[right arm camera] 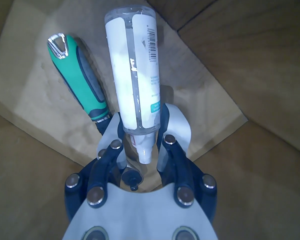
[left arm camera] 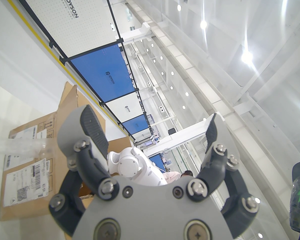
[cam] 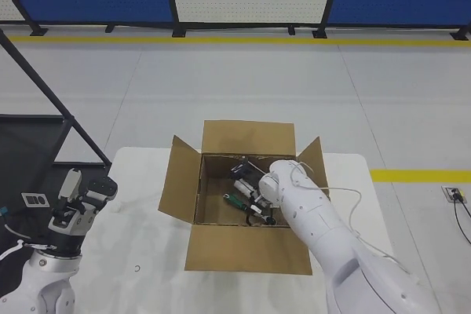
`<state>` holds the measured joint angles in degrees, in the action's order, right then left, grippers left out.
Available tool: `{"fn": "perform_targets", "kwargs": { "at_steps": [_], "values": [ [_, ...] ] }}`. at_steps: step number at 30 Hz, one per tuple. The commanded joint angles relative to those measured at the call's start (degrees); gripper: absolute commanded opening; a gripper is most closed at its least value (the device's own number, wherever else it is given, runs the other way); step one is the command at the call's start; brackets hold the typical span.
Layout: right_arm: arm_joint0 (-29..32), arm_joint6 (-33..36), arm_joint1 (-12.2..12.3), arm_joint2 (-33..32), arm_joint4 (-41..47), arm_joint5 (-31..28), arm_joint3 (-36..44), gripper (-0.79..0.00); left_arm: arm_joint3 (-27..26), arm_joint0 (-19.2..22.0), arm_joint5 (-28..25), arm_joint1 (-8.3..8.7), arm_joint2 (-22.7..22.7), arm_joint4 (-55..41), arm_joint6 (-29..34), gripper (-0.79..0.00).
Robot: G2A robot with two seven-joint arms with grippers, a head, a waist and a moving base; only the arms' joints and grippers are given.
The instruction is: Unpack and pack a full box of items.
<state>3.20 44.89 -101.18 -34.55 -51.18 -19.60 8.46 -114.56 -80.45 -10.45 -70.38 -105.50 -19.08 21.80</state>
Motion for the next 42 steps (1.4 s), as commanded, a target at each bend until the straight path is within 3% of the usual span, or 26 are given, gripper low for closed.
{"fn": "perform_targets", "kwargs": {
  "at_steps": [1, 16, 23, 28, 33, 38, 42],
  "values": [
    [-0.2, -1.1, 0.4, -0.3, 0.4, -2.3, 0.0, -0.785, 0.0, 0.0, 0.0, 0.00, 0.0, 0.0, 0.0, 0.000],
    [-0.8, -13.7, 5.0, -1.0, -2.4, -23.7, 2.7, -0.785, 0.0, 0.0, 0.0, 0.00, 0.0, 0.0, 0.0, 0.000],
    [0.3, -19.0, 8.0, -1.8, -4.9, -27.9, 8.9, -0.785, 0.0, 0.0, 0.0, 0.00, 0.0, 0.0, 0.0, 0.000],
    [2.7, -21.2, 11.5, -4.2, -6.2, -28.8, 16.5, -0.785, 0.0, 0.0, 0.0, 0.00, 0.0, 0.0, 0.0, 0.000],
    [8.9, -17.2, 16.3, -9.4, -7.1, -24.7, 31.8, -0.785, 0.0, 0.0, 0.0, 0.00, 0.0, 0.0, 0.0, 0.000],
    [22.3, -5.2, 21.9, -19.3, -6.3, -18.3, 58.8, -0.785, 0.0, 0.0, 0.0, 0.00, 0.0, 0.0, 0.0, 0.000],
    [33.3, 3.1, 24.7, -26.4, -4.7, -13.9, 77.7, -0.785, 0.0, 0.0, 0.0, 0.00, 0.0, 0.0, 0.0, 0.000]
  ]
}}
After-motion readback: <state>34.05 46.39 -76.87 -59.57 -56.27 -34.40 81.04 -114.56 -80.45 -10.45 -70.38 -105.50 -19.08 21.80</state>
